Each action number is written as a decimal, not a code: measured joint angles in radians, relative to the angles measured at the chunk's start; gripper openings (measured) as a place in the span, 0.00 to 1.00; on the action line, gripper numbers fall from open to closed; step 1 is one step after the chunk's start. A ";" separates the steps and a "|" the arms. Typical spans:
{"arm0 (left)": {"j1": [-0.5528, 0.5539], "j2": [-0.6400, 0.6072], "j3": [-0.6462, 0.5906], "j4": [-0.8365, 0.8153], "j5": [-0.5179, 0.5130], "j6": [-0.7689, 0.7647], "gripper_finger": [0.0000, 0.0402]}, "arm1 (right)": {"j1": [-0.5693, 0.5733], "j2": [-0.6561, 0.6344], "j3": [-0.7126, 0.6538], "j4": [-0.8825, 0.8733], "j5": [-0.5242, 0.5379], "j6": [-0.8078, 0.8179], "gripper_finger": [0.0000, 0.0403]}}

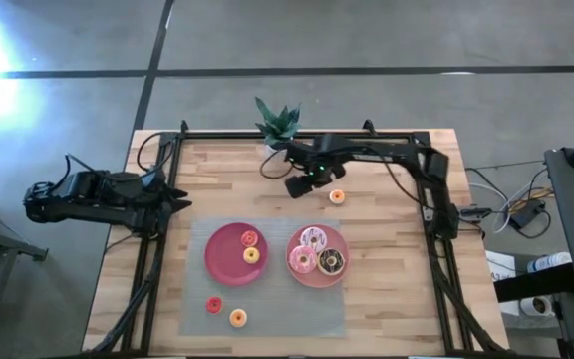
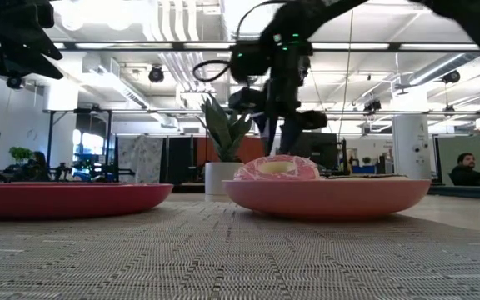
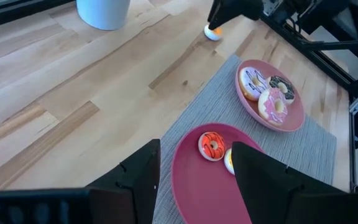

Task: Pick & Place donuts
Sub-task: Put the small white donut on the dark pink plate

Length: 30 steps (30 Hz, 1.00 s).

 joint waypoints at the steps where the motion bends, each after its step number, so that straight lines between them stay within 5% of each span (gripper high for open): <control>1: 0.000 0.000 0.000 0.000 0.000 0.000 0.43 | -0.001 -0.025 -0.049 0.017 0.019 0.010 0.34; 12: 0.000 0.001 0.000 0.028 -0.083 0.008 0.43 | -0.047 -0.218 -0.396 0.112 0.044 0.011 0.34; 30: 0.000 0.002 0.000 0.027 -0.133 0.000 0.43 | -0.079 -0.210 -0.542 0.257 0.033 0.017 0.31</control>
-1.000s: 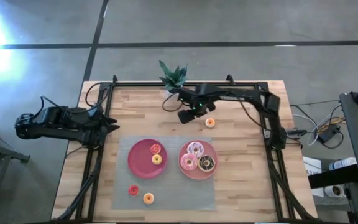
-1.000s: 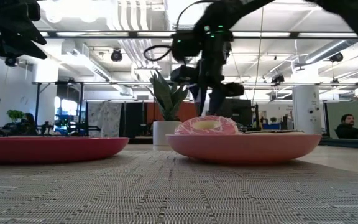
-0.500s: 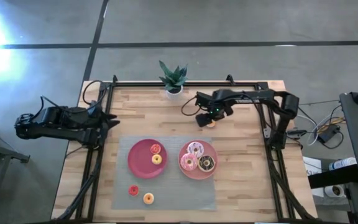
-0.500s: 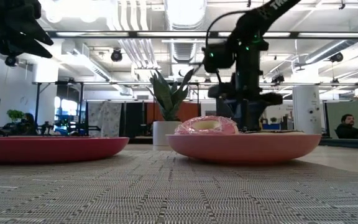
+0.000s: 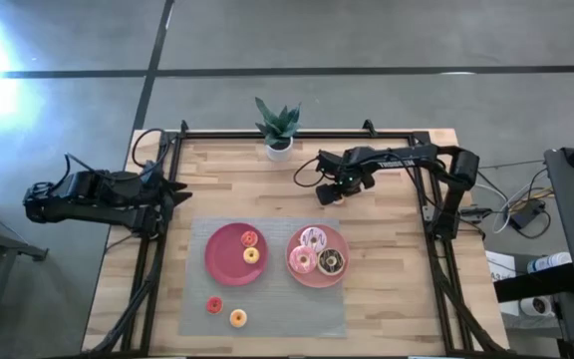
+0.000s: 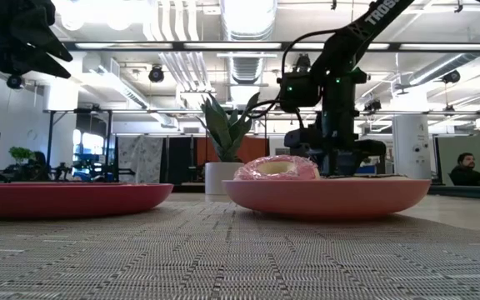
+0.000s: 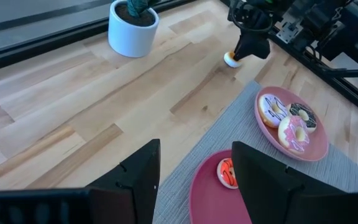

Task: Pick & Place donuts
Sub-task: Put the small white donut on the dark pink plate

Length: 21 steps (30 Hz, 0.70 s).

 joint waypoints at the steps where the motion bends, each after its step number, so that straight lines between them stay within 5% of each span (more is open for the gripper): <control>1: 0.000 0.000 0.000 0.000 -0.001 0.000 0.43 | -0.001 0.000 -0.005 0.005 -0.007 0.000 0.29; 10: 0.000 0.007 -0.002 -0.001 -0.027 -0.029 0.43 | 0.033 -0.010 0.035 0.065 -0.010 -0.021 0.04; 16: 0.000 0.032 -0.004 0.045 -0.037 -0.199 0.43 | 0.169 -0.074 0.194 0.192 0.254 -0.119 0.03; 21: 0.003 0.034 -0.004 0.397 0.088 -0.218 0.41 | 0.322 -0.083 0.357 0.329 0.594 -0.293 0.03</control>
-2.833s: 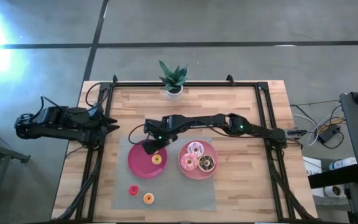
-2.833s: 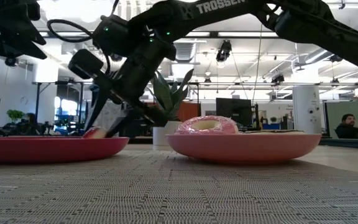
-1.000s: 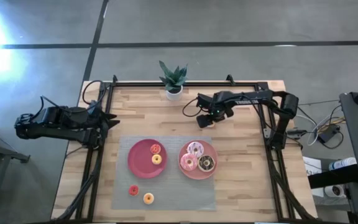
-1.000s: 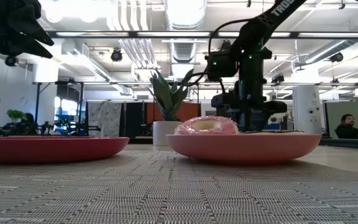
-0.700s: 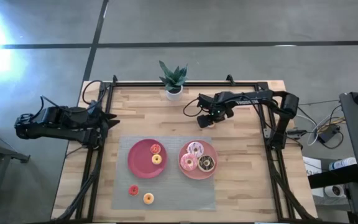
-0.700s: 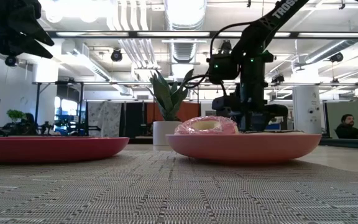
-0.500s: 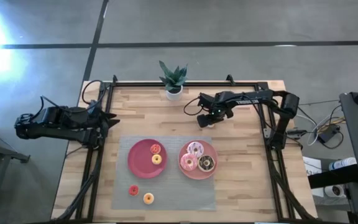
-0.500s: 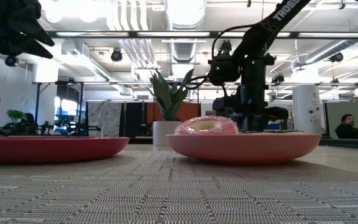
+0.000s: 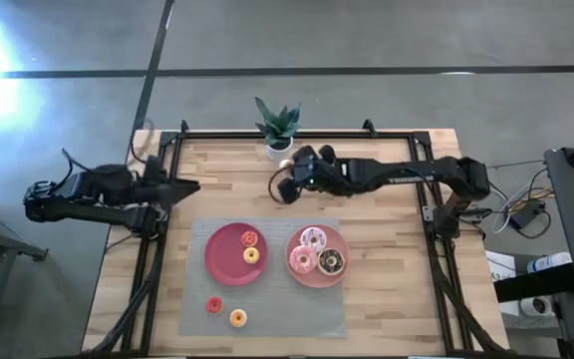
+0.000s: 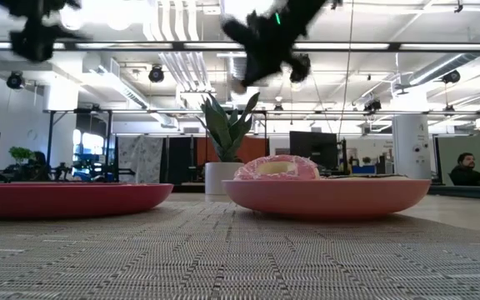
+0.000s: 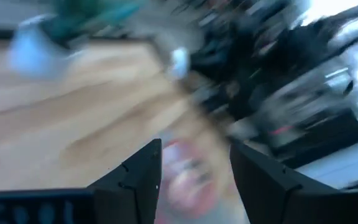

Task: Pick & Place donuts
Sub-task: Put the small white donut on the dark pink plate

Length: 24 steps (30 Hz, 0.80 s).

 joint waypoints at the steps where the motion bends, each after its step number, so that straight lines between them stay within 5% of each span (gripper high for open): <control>1: 0.000 0.006 0.000 0.071 0.003 0.007 0.40 | 0.025 0.005 0.035 0.022 0.060 -0.033 0.03; 8: 0.014 0.040 0.000 0.369 0.048 0.006 0.35 | 0.151 0.009 0.170 0.393 0.374 -0.440 0.03; 14: 0.018 0.083 0.000 0.533 0.156 -0.035 0.35 | 0.202 0.009 0.223 0.689 0.377 -0.820 0.03; 24: 0.090 0.248 0.000 0.873 0.455 -0.138 0.35 | 0.226 0.131 0.368 0.676 0.276 -0.902 0.03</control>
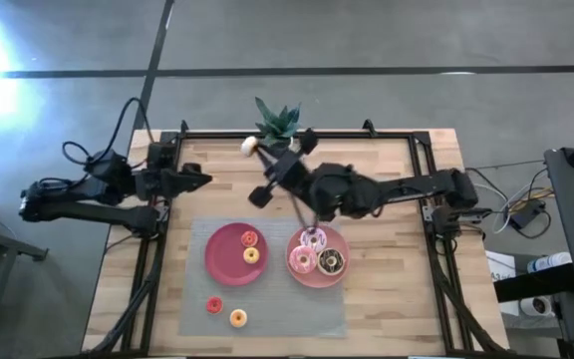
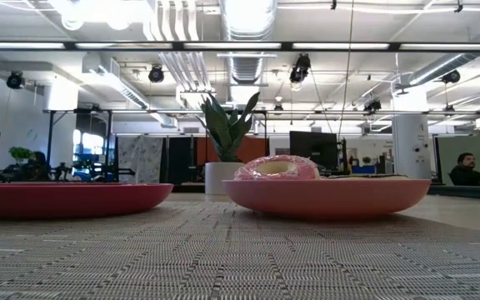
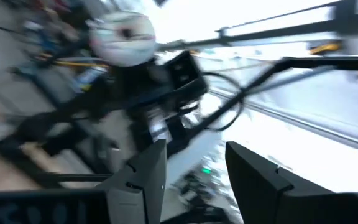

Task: Pick & Place donuts
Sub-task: Put the small white donut on the dark pink plate

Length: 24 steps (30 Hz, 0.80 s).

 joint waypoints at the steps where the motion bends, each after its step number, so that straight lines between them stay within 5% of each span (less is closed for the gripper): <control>1: 0.016 0.025 0.000 0.055 0.040 -0.021 0.35 | 0.007 0.023 0.028 -0.002 0.019 -0.059 0.03; 10: 0.173 0.164 -0.001 0.371 0.329 -0.260 0.33 | 0.079 0.150 0.274 0.007 0.129 -0.463 0.03; 16: 0.249 0.237 0.001 0.604 0.343 -0.397 0.27 | 0.089 0.177 0.310 0.002 0.128 -0.691 0.03; 24: 0.320 0.287 0.008 0.623 0.405 -0.482 0.24 | 0.089 0.155 0.293 0.007 0.085 -0.864 0.03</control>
